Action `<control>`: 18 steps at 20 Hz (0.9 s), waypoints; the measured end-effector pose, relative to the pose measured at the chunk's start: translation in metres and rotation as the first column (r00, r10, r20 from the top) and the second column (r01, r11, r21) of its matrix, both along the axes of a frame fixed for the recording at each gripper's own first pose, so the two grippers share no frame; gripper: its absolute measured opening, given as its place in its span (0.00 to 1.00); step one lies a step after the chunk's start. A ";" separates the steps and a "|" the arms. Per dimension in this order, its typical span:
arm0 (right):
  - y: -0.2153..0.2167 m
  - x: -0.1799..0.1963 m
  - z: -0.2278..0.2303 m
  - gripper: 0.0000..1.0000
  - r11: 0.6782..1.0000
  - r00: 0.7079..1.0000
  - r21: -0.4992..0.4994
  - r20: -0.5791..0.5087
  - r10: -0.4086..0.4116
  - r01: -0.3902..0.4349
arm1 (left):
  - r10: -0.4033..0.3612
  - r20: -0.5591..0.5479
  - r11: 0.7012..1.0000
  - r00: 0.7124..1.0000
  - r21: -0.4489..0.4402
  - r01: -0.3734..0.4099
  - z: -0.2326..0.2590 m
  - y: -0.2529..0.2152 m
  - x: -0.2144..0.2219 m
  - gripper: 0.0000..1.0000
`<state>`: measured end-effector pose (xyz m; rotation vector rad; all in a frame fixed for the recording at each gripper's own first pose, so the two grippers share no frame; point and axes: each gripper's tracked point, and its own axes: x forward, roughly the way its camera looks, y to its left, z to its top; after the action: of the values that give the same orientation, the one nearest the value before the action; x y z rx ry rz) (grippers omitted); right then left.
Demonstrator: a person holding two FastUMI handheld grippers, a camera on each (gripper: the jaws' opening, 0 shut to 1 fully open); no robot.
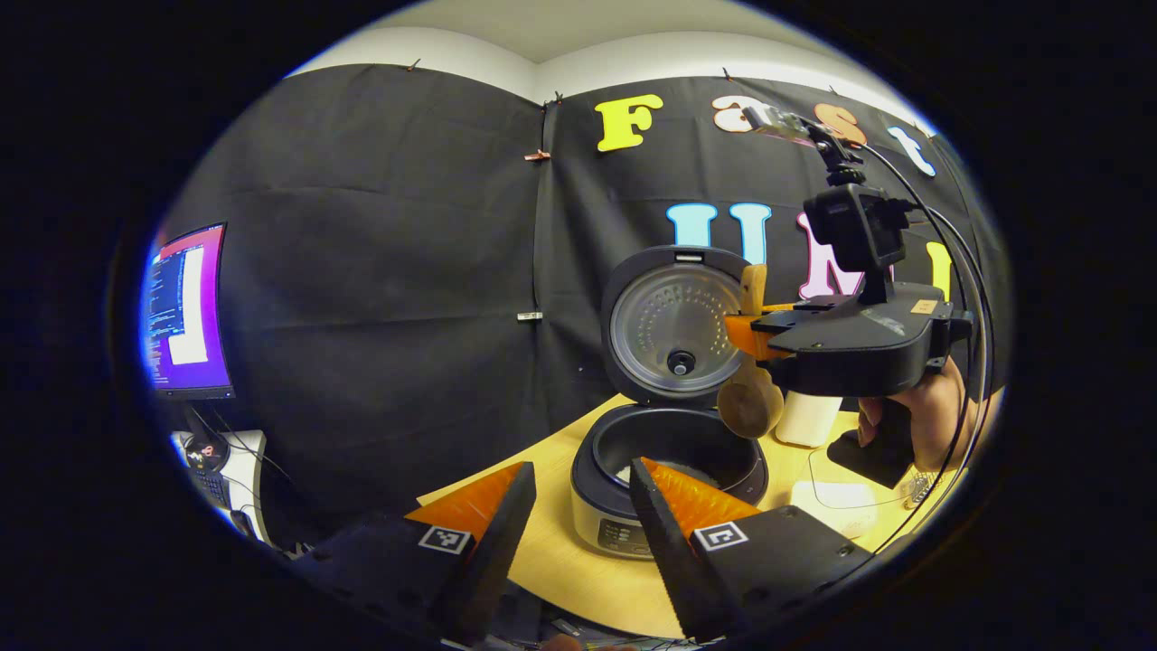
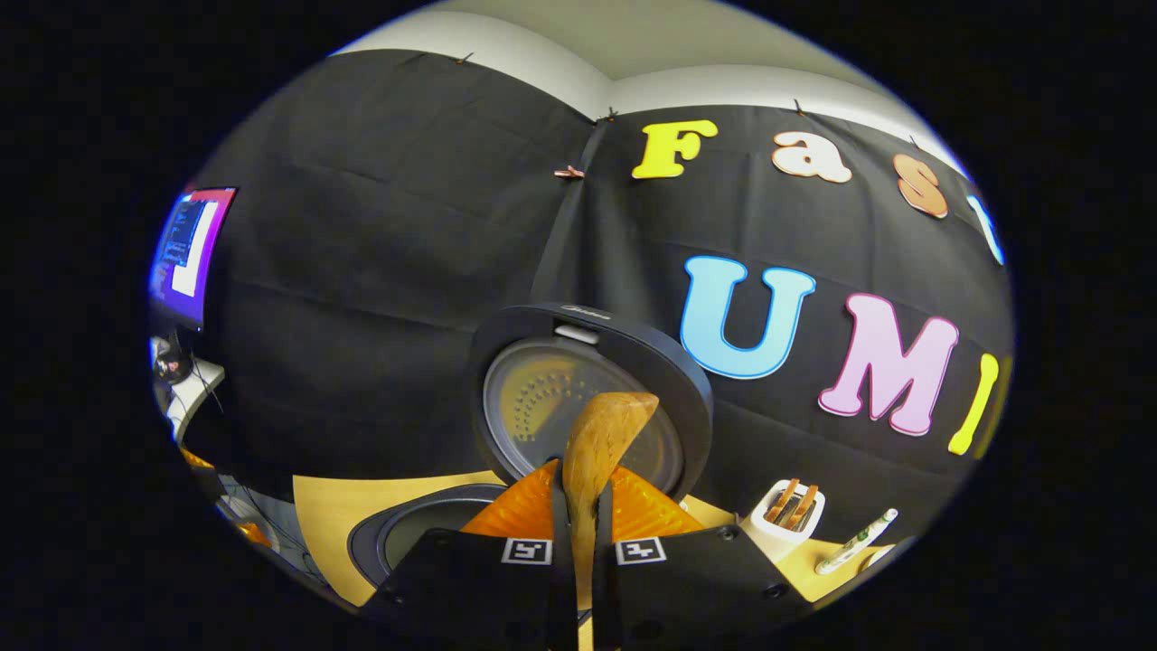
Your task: Close the left gripper, press the button to open the rice cooker; take a wooden spoon from the chopstick holder with the right hand, scoop a spoonful of rice and pour it into the rice cooker, then put the wooden spoon back into the chopstick holder.
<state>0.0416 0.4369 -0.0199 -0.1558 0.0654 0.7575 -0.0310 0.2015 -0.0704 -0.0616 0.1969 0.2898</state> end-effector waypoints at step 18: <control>-0.383 0.080 -0.028 0.11 0.788 0.786 0.056 -0.146 -0.600 0.612 | -0.118 0.030 0.992 0.993 0.045 0.116 0.035 -0.069 0.076 0.75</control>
<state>0.1212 0.0544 -0.0478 0.0145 0.1836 0.1148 0.0448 0.1328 -0.0351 -0.0119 0.1612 0.1761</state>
